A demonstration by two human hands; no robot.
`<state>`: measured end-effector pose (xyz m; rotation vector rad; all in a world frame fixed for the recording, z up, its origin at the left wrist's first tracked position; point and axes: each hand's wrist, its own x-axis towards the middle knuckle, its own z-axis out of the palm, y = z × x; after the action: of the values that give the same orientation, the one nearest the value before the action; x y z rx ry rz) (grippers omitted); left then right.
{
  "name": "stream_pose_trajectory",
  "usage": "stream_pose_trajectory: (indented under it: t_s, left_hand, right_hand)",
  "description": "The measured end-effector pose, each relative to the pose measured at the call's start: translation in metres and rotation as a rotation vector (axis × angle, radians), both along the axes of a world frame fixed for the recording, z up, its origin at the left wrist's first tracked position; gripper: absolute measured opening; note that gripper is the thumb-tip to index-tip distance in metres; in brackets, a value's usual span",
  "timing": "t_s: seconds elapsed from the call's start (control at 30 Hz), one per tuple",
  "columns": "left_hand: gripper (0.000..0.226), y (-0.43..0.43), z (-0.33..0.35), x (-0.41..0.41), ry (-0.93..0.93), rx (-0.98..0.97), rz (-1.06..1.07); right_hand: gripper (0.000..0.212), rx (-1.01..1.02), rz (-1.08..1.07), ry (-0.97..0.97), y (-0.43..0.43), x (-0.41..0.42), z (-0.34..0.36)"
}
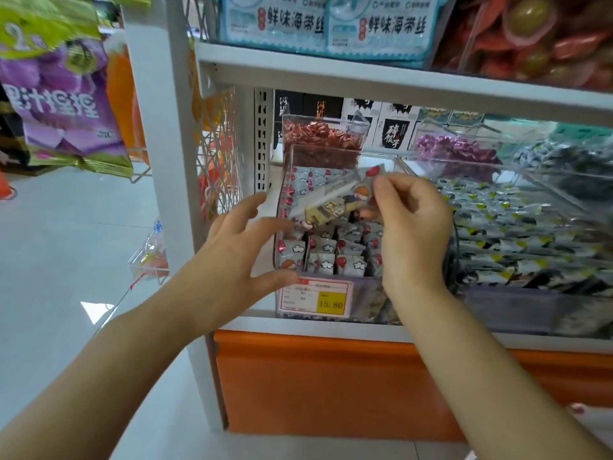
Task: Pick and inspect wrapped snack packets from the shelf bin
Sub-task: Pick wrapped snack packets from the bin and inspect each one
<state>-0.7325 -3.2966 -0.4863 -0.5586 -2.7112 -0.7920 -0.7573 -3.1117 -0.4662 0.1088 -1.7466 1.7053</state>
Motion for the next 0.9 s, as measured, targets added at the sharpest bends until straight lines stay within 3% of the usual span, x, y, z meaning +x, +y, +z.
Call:
stream_pose_trajectory:
  t_s: [0.1,0.17,0.33,0.47,0.6,0.9]
  left_hand:
    - [0.075,0.004,0.004,0.002,0.136,0.09,0.087]
    - [0.071,0.009,0.008,0.007,0.112,0.218,0.078]
    - [0.018,0.022,0.01,0.015,-0.047,0.499,-0.01]
    - [0.019,0.024,0.01,0.017,-0.197,0.763,0.005]
    - [0.018,0.025,0.009,0.015,-0.267,0.956,0.064]
    - [0.008,0.023,0.01,0.012,-0.508,1.277,-0.053]
  right_hand:
    - [0.011,-0.206,0.013,-0.075,0.011,0.011,-0.004]
    - [0.013,-0.29,0.084,-0.115,0.015,0.018,-0.004]
    - [0.019,-0.46,0.262,-0.224,0.019,0.035,-0.006]
    - [0.007,-0.406,0.377,-0.345,0.031,0.043,-0.01]
    - [0.012,-0.42,0.469,-0.426,0.037,0.046,-0.012]
    - [0.011,-0.659,0.598,-0.539,0.04,0.039,-0.011]
